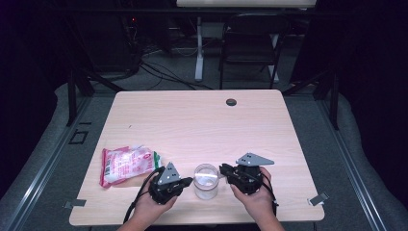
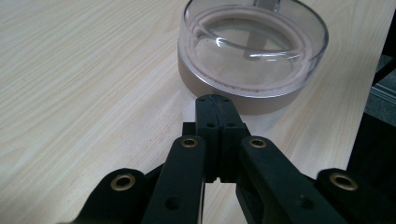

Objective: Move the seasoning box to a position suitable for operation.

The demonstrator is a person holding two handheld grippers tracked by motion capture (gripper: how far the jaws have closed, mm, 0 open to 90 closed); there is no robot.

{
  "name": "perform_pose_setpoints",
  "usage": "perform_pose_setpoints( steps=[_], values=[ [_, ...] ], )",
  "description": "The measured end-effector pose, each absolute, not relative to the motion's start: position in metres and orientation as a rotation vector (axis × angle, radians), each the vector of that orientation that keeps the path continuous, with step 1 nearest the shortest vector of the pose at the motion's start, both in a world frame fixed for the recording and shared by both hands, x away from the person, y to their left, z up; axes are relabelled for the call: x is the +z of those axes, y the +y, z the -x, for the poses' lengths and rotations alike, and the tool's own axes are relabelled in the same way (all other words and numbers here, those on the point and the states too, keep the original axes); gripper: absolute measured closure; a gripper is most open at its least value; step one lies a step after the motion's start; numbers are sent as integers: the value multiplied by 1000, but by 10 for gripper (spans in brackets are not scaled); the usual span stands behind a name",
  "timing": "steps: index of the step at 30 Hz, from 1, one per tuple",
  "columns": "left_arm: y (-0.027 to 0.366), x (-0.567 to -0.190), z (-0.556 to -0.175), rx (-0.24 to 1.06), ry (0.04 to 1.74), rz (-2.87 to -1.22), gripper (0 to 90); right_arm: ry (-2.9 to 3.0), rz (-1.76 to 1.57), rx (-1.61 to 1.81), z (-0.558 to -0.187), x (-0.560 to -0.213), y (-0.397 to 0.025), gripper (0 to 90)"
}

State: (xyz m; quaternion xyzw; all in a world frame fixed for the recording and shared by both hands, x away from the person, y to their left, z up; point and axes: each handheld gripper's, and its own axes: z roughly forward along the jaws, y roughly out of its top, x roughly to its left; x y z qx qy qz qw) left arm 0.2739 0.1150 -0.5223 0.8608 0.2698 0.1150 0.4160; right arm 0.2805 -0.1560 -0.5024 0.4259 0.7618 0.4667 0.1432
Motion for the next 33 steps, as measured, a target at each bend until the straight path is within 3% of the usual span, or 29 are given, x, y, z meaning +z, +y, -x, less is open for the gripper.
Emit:
perform_pose_setpoints(
  steps=[33],
  values=[
    [116, -507, -270, 273, 641, -2071, 900, 2163, -1240, 1385, -279, -506, -158, 813]
  ],
)
